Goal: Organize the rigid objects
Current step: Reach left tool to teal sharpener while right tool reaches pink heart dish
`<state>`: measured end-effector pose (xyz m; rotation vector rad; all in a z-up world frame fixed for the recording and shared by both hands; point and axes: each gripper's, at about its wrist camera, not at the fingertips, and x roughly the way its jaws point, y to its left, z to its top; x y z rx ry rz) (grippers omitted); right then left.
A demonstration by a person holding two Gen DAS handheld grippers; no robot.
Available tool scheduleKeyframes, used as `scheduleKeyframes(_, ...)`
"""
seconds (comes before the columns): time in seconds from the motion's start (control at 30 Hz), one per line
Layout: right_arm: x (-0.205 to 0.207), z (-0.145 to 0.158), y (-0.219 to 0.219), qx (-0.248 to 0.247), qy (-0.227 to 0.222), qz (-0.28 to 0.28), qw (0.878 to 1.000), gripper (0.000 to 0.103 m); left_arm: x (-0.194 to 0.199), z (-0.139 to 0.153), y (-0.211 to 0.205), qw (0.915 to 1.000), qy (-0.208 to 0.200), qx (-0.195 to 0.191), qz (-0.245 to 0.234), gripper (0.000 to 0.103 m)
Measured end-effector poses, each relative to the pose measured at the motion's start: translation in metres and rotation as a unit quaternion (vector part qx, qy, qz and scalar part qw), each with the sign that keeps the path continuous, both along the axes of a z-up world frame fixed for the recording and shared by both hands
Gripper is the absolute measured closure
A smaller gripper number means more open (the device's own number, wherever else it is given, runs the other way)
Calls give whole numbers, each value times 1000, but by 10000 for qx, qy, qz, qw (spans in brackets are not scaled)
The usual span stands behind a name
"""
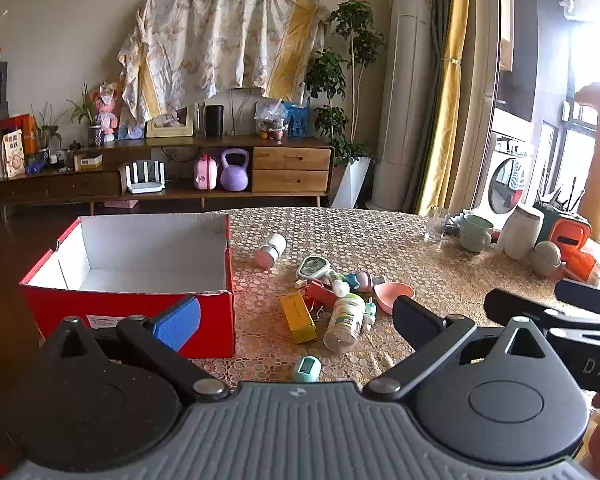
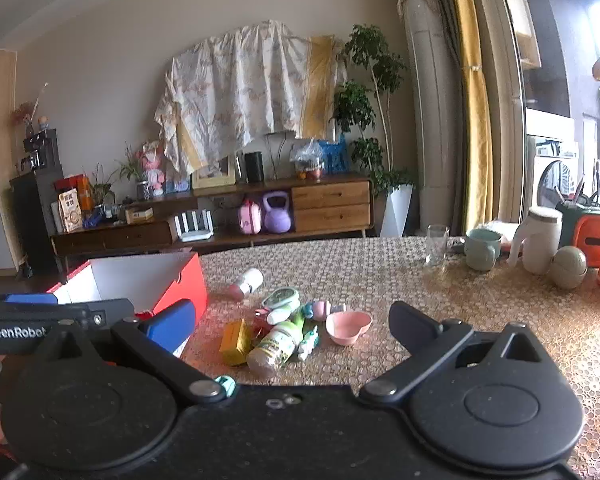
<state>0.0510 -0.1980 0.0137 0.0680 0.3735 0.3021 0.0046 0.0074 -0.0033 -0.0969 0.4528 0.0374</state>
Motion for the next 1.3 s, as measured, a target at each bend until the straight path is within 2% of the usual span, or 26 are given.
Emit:
scheduleKeyframes(0.3,21,-7,-3,-104,185,167,9996,0,18,-5,-1,9997,238,-41,-5,0)
scheduleKeyframes(0.57,54,-21,-13,-32,705,265,9972,0,48,-24,9,9970,719,-287,-57,0)
scheduleKeyframes(0.8,98,-39,-18,-132,1266,372,9912,1,72,-46,6,9948,1005,-74,-157,0)
scheduleKeyframes(1.0,131,-52,-9,-417,1446,628,9866,4,98,-70,2,9910,1313,-29,-245,0)
scheduleKeyframes(1.13,157,-60,-6,-550,1447,486,9868,6,114,-85,1,9881,1536,27,-120,0)
scheduleKeyframes(1.3,198,-71,-7,-600,1586,210,9853,10,124,-97,-4,9867,1611,126,-143,0)
